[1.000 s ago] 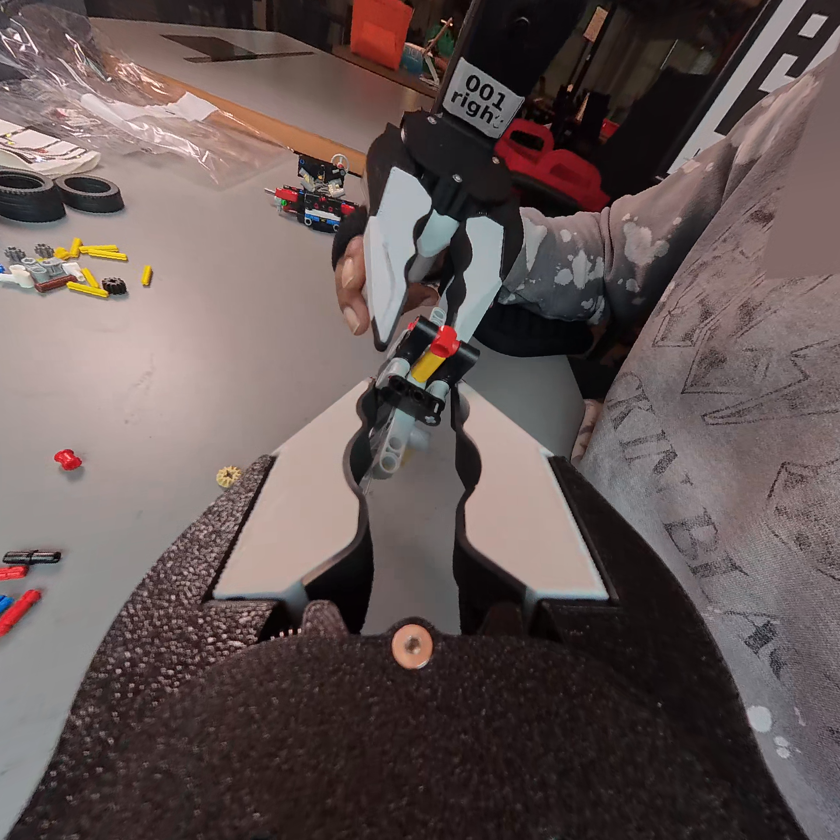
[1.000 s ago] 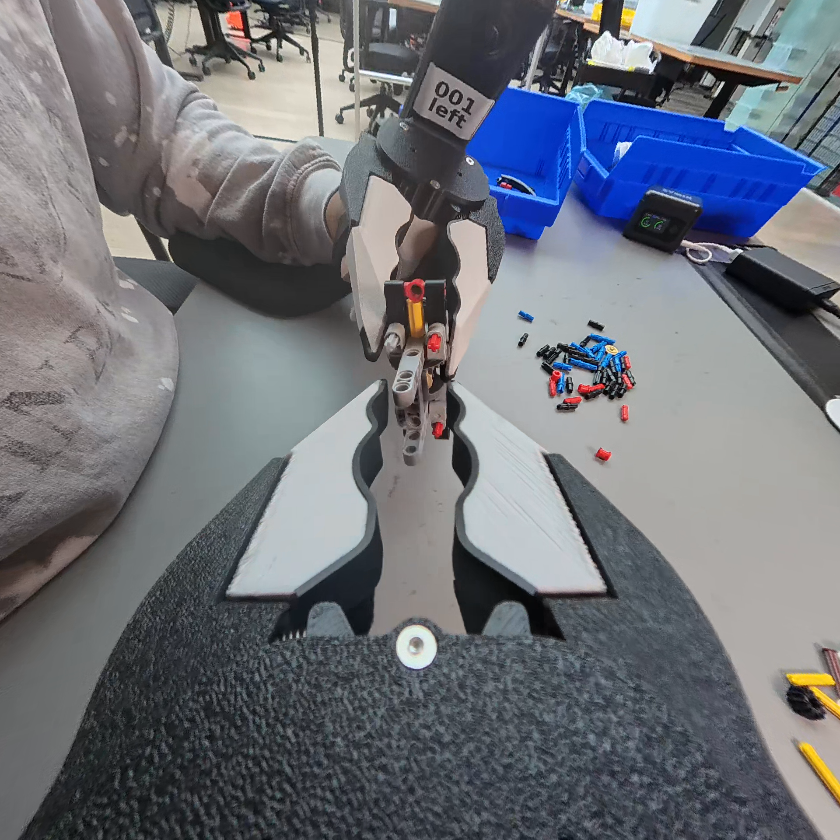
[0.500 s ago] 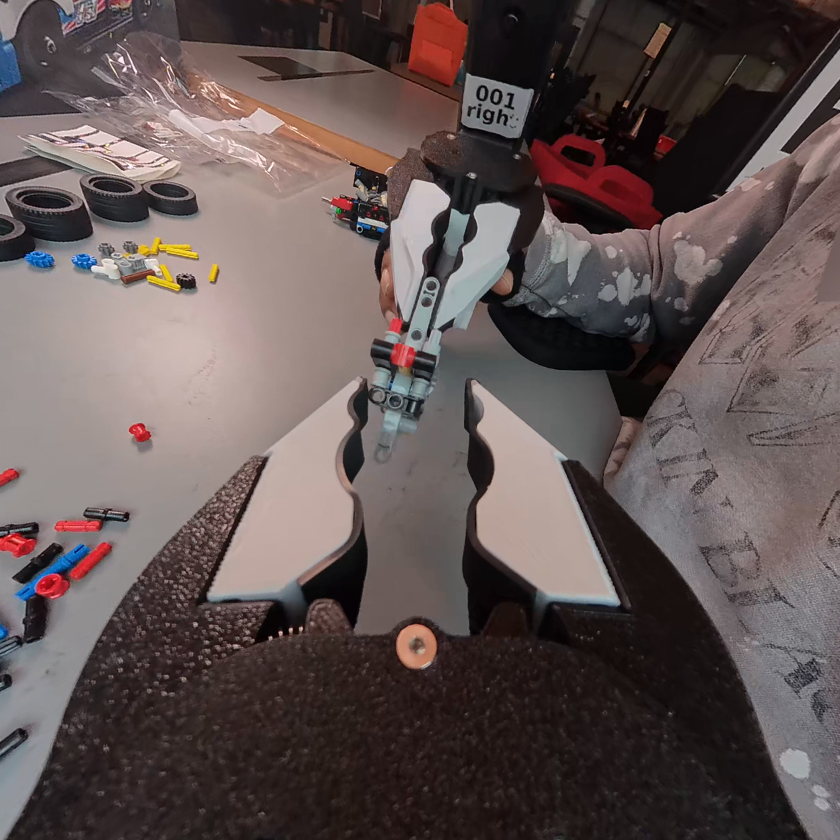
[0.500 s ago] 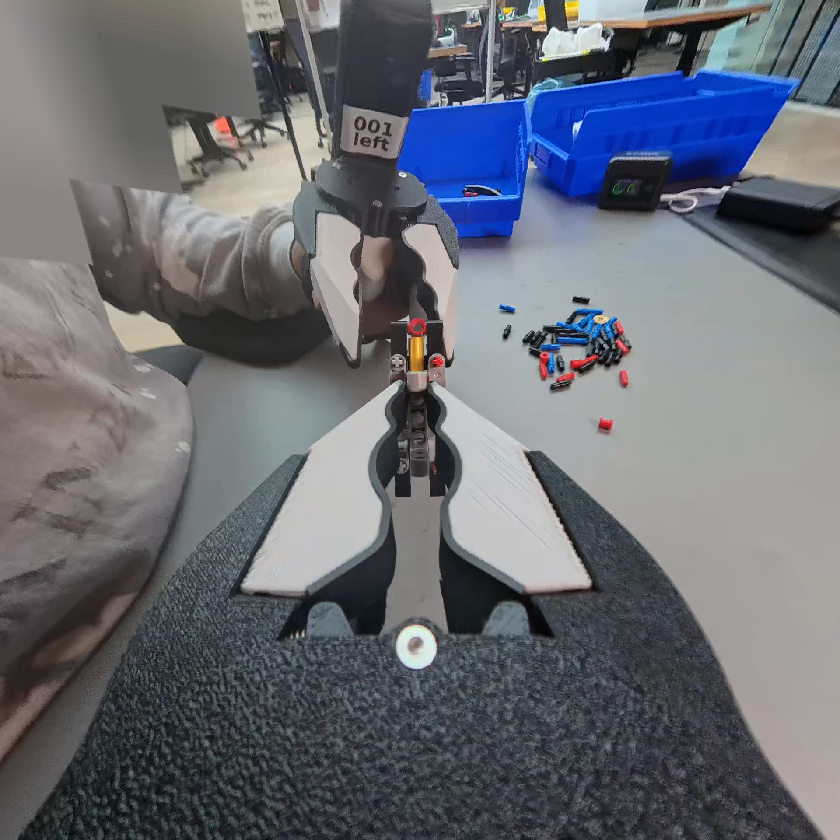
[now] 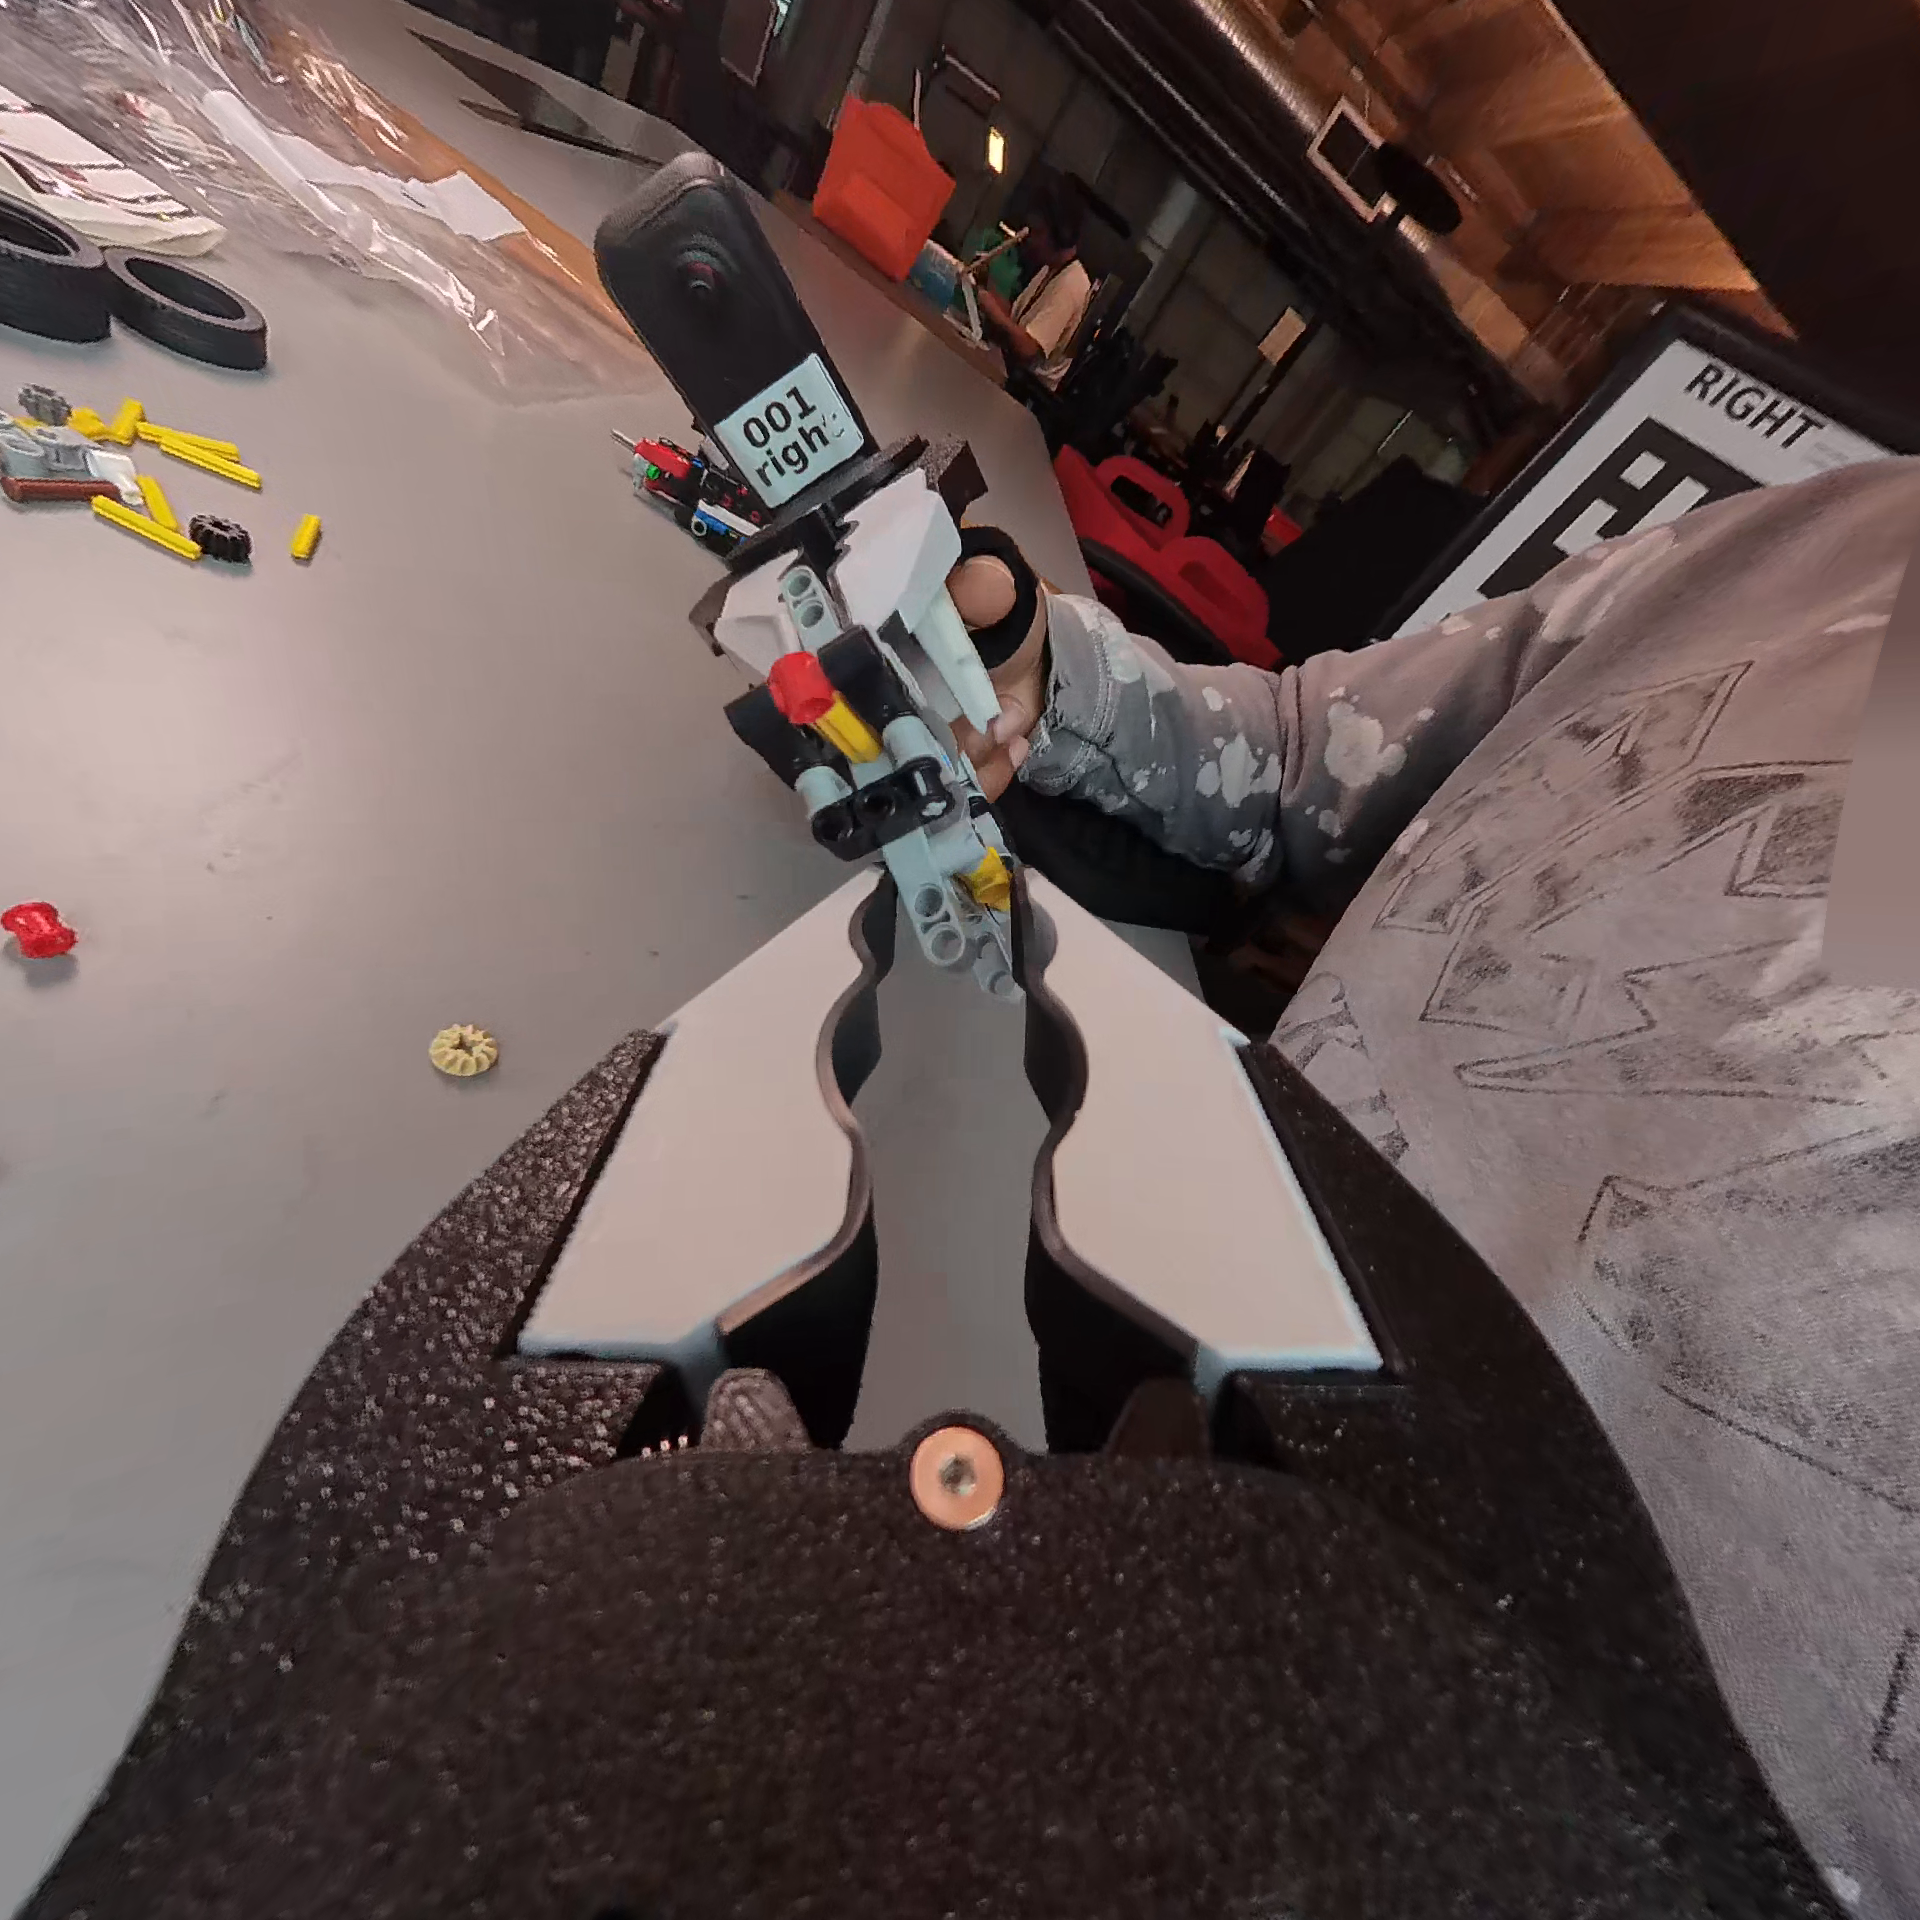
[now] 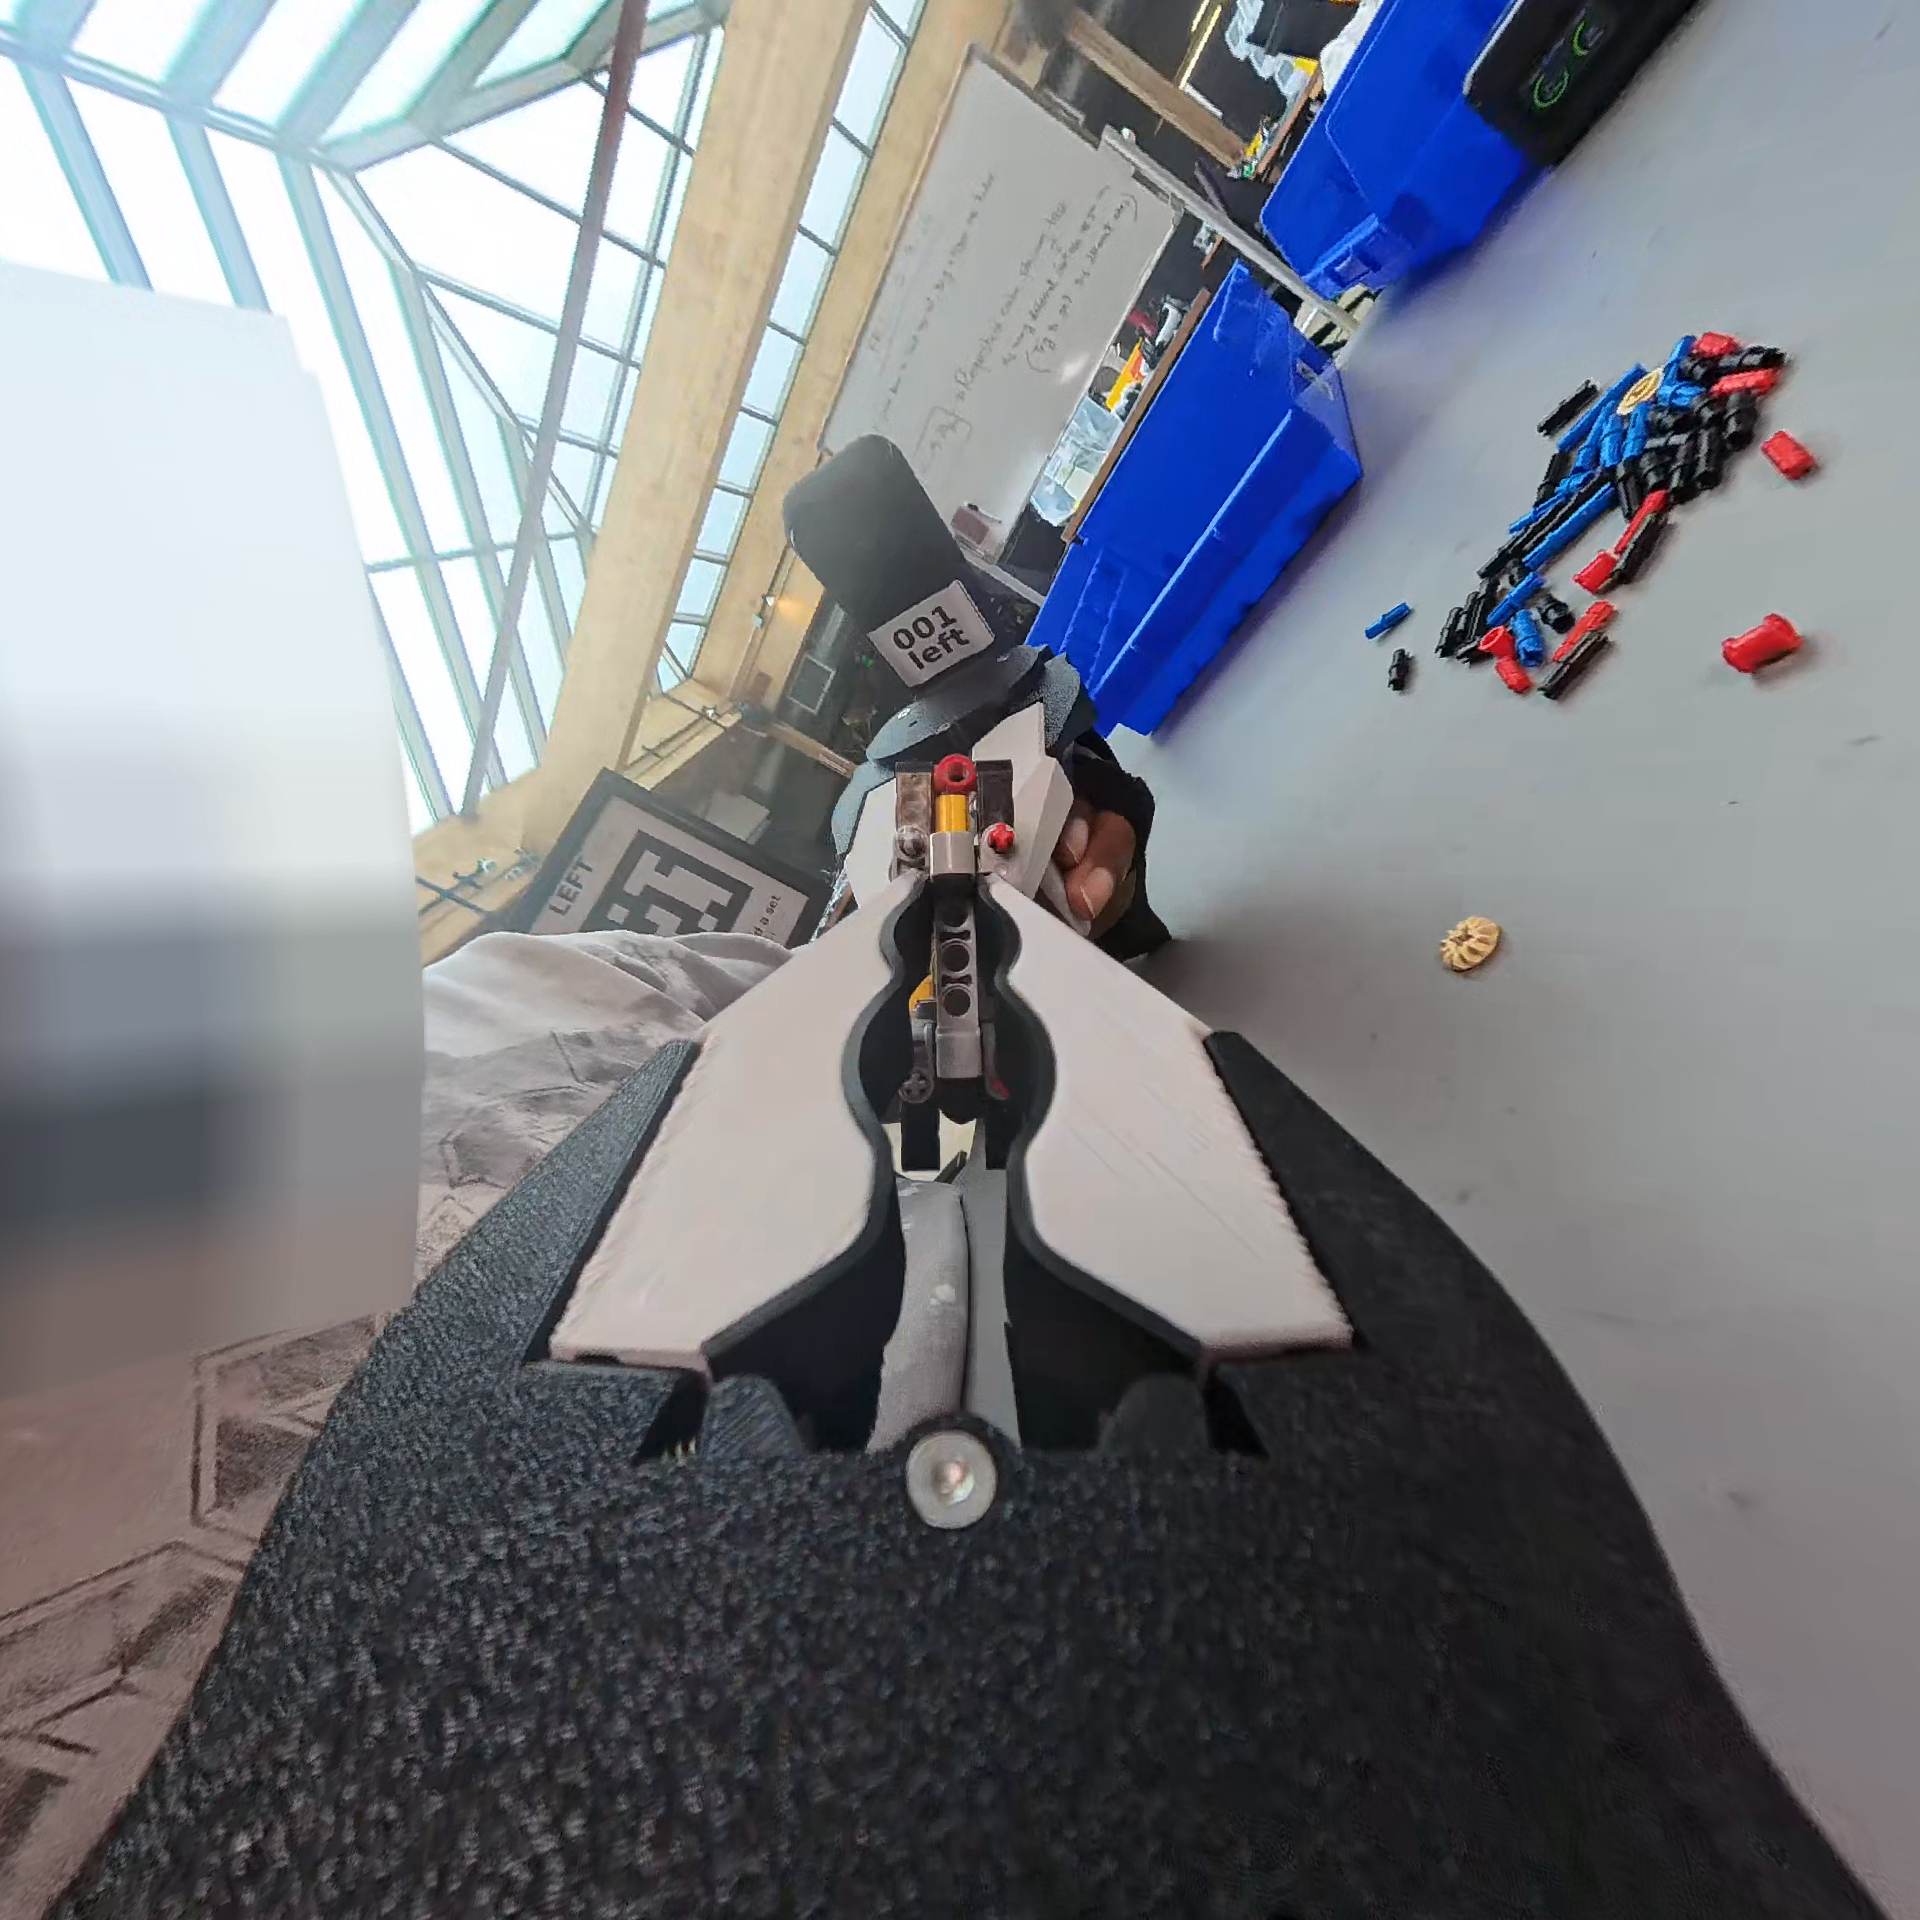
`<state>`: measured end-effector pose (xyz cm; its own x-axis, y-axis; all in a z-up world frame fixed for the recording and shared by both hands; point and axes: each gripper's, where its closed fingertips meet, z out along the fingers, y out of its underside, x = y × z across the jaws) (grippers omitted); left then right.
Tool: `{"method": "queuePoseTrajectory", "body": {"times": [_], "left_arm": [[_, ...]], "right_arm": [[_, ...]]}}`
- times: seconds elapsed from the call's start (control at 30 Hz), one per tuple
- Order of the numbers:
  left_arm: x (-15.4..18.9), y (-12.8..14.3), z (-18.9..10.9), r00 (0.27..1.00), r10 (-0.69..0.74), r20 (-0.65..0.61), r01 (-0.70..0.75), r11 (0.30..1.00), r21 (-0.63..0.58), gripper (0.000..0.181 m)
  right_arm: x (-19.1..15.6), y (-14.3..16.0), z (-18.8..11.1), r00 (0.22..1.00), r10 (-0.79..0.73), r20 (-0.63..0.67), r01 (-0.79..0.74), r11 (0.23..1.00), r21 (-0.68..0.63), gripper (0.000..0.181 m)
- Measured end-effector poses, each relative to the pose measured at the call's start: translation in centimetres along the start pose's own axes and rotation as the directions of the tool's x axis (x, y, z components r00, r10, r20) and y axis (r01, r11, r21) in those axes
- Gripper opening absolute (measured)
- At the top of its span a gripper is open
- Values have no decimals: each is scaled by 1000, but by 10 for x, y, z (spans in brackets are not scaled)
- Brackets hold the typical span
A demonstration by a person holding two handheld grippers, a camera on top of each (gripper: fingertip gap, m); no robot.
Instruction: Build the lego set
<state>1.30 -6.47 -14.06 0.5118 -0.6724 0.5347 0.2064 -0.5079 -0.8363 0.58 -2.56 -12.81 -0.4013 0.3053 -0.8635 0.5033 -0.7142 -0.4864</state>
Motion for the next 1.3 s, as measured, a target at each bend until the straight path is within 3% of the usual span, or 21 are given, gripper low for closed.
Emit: {"method": "queuePoseTrajectory", "body": {"times": [0.17,0.27,0.4,0.57,0.73,0.97,1.1,1.2,1.27,1.3], "left_arm": [[0,-10,-3,986,-150,-76,156,985,78,17],[0,-19,-8,962,-232,-147,253,956,147,15],[-5,-25,-13,942,-283,-179,316,928,196,14],[-8,-29,-18,936,-293,-193,333,915,228,14],[-9,-32,-22,939,-285,-190,327,912,249,14],[-11,-34,-25,936,-291,-199,338,903,266,14],[-10,-37,-28,936,-281,-211,333,898,286,13],[-10,-42,-31,941,-264,-214,322,891,319,13],[-10,-46,-34,944,-251,-216,314,885,344,13],[-10,-47,-35,944,-247,-217,312,882,354,13]], "right_arm": [[-3,-6,-2,1000,-29,10,29,999,36,6],[-11,-13,-3,980,-198,-21,199,978,54,7],[-13,-20,-6,896,-417,-149,425,905,21,19],[-23,-33,-17,797,-562,-222,584,811,42,24],[-24,-32,-20,756,-612,-232,631,776,10,24],[-12,-8,-10,734,-652,-189,642,757,-122,25],[-3,8,-2,722,-668,-179,636,743,-210,38],[1,25,9,766,-627,-140,585,771,-251,45],[1,33,20,796,-593,-127,553,795,-250,39],[2,34,23,790,-598,-138,558,793,-242,25]]}}
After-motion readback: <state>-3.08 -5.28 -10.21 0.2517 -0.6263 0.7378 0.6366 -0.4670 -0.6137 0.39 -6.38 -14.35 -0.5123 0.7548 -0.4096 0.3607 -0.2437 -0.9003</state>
